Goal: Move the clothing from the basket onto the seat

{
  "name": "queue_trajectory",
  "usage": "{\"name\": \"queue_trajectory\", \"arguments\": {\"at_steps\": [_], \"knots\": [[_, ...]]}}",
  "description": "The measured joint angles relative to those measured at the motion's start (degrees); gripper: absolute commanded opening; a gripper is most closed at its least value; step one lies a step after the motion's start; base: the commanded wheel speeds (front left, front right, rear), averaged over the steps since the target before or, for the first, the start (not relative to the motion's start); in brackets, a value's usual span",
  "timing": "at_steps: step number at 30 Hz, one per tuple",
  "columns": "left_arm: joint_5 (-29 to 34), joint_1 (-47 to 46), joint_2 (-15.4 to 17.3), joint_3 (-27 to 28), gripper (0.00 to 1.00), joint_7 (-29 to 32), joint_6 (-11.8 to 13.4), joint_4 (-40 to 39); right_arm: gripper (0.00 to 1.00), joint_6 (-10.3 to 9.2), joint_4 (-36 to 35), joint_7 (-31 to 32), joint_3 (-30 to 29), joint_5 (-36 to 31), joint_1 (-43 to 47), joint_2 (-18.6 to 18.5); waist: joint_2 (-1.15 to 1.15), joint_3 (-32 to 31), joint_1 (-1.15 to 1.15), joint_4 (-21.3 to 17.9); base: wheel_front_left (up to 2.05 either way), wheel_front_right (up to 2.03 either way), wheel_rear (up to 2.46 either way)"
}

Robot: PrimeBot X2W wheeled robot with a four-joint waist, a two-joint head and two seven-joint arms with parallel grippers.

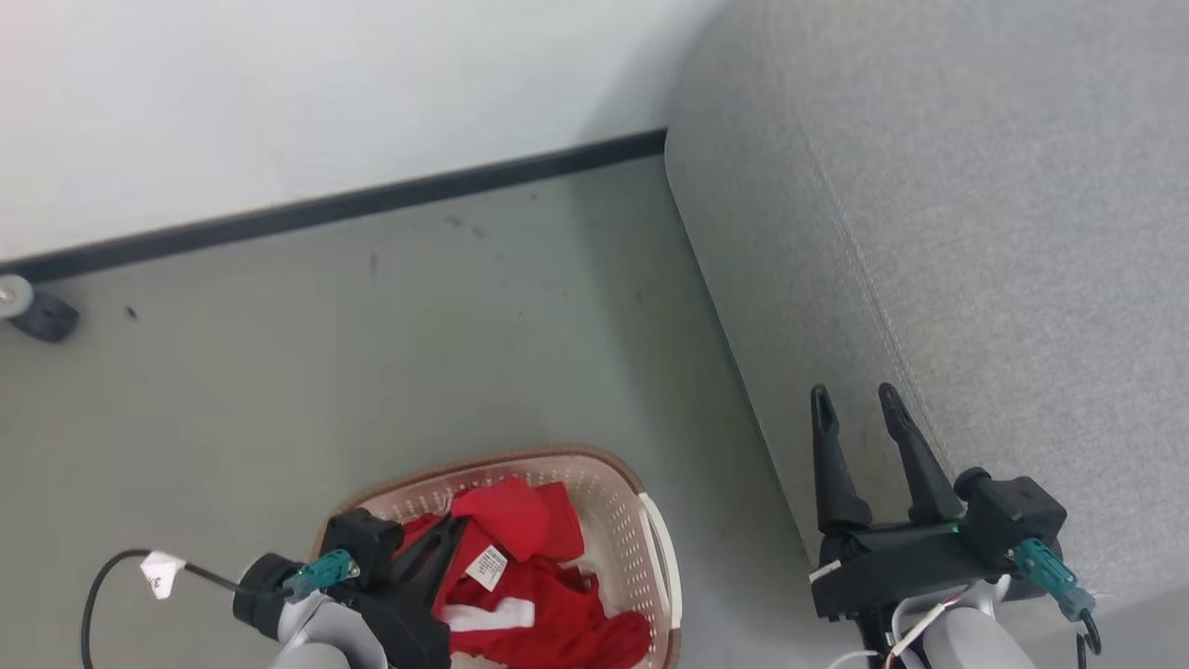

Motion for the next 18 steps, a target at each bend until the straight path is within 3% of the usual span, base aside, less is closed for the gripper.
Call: {"name": "queue_trajectory", "arguments": {"at_steps": [18], "knots": [[-8.7,4.4,2.0,-0.4,0.0,-1.2,0.0,-16.5,1.0,5.48,2.9,0.0,-3.6,0.5,4.7,-3.1,0.0,-12.4,0.0,4.5,0.0,0.0,0.0]]}}
